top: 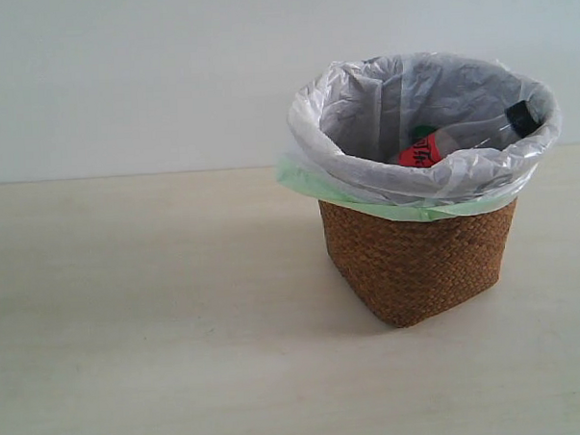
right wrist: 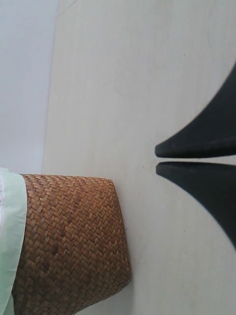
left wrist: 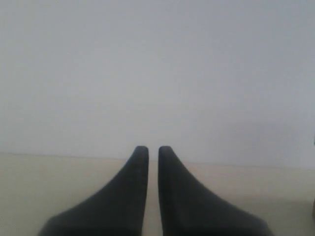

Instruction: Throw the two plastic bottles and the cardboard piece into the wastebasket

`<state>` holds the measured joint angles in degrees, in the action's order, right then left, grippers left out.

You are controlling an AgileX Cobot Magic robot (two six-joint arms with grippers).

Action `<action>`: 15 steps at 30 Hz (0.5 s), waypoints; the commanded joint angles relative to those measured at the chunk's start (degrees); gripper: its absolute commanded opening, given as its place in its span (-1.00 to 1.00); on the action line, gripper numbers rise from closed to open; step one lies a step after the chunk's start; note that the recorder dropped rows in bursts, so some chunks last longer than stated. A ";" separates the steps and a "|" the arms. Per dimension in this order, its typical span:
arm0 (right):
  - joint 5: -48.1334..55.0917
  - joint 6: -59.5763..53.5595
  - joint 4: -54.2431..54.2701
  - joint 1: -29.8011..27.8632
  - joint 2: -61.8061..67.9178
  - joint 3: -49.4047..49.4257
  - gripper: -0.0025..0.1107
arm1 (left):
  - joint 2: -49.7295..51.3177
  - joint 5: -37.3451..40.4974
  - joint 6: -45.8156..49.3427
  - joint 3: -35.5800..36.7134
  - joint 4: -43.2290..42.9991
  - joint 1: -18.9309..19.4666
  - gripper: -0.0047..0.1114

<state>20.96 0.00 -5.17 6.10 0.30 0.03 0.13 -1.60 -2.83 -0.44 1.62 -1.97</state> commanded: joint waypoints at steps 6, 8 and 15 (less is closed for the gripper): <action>-0.25 0.00 0.07 -0.31 -0.30 -0.03 -0.96 | -0.13 12.93 6.90 0.44 -0.59 0.22 -0.80; -0.25 0.00 0.07 -0.31 -0.30 -0.03 -0.96 | -0.13 14.38 8.01 0.44 -0.59 0.22 -0.80; -0.25 0.00 -0.04 -0.31 -0.30 -0.03 -0.96 | -0.13 18.42 8.91 0.44 -0.59 0.98 -0.80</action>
<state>20.96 0.00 -5.17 6.10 0.30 0.03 0.13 16.64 5.65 -0.22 1.25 -1.27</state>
